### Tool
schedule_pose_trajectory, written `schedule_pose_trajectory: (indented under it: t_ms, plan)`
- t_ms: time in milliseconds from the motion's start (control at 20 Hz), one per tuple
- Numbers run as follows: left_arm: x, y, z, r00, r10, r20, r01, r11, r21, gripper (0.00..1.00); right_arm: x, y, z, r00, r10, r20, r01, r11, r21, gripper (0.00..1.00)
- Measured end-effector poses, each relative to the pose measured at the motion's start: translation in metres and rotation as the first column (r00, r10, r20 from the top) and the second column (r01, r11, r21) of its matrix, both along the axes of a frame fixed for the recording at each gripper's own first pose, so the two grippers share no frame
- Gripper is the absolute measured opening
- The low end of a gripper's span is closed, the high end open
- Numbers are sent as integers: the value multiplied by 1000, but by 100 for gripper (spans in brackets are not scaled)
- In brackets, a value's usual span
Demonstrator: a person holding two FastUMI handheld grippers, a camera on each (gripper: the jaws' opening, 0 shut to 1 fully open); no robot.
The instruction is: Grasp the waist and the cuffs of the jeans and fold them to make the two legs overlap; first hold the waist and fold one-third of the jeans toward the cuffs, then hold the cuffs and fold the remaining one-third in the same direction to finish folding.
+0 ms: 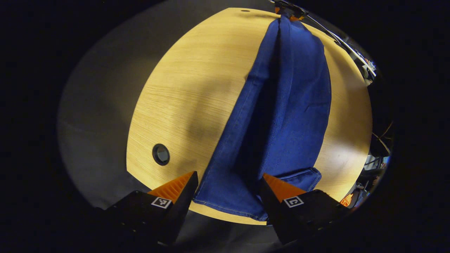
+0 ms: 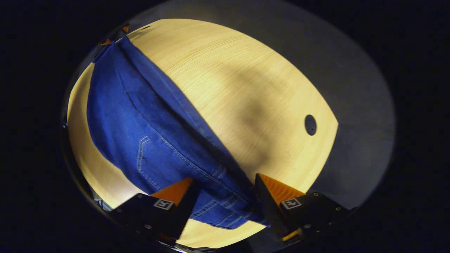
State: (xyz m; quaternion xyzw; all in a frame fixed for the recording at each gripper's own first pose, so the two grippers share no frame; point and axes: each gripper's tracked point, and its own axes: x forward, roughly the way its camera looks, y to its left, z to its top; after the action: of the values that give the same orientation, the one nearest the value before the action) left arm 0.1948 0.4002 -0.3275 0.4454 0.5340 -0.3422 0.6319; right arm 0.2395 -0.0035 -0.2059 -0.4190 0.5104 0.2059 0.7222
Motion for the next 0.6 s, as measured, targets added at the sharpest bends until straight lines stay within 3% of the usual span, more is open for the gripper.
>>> schedule_pose_trajectory:
  t_ms: [50,200,400,600]
  plan:
    - [-1,-2,2,1000,-23,3,23,1000,2,100,4,-3,8,1000,-2,27,2,1000,-6,98]
    - [-7,-7,3,999,-34,-39,34,999,10,99,4,-10,25,997,-22,80,23,1000,-14,98]
    - [-9,0,3,992,26,-120,-27,1000,-6,100,6,-9,51,993,-45,108,41,999,35,99]
    - [-5,-14,8,991,75,-115,-83,994,-72,100,-2,-19,59,986,-85,142,79,996,46,98]
